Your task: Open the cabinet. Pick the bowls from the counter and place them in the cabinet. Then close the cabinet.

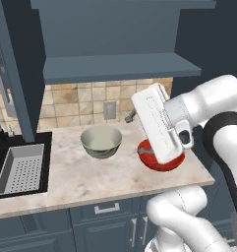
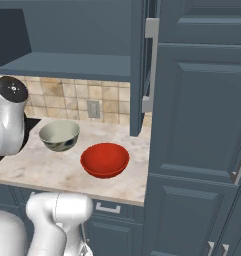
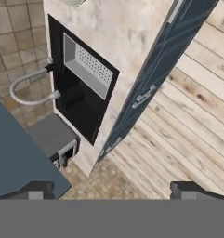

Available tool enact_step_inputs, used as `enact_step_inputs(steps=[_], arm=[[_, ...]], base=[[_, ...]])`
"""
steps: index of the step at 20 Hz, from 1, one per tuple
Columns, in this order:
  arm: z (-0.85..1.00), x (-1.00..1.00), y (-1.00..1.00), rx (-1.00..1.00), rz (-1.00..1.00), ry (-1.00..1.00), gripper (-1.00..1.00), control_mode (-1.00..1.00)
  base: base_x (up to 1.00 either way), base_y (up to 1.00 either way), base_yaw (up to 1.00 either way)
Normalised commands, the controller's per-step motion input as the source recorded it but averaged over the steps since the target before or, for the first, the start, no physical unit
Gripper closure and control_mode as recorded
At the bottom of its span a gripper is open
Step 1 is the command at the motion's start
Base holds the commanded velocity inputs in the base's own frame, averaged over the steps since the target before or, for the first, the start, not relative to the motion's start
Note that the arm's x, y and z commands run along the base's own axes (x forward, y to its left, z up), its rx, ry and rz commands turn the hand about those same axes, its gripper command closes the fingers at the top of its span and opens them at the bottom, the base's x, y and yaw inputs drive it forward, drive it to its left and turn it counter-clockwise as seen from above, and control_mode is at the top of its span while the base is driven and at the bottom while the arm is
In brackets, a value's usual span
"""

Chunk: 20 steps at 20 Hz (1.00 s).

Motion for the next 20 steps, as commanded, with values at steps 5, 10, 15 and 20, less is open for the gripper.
enact_step_inputs(steps=[5,10,15,20], arm=[[-0.11,0.00,-0.36,-0.33,0.04,-0.03,-1.00,-1.00],[0.00,0.01,-0.07,-0.24,0.14,-0.34,-1.00,-1.00],[-0.16,0.14,-0.15,-0.04,0.19,-0.37,-1.00,-1.00],[-0.31,0.28,-0.21,-0.05,0.23,-0.36,-1.00,-1.00]], base=[[0.00,0.00,0.00],[0.00,0.00,0.00],[0.00,0.00,0.00],[0.00,0.00,0.00]])
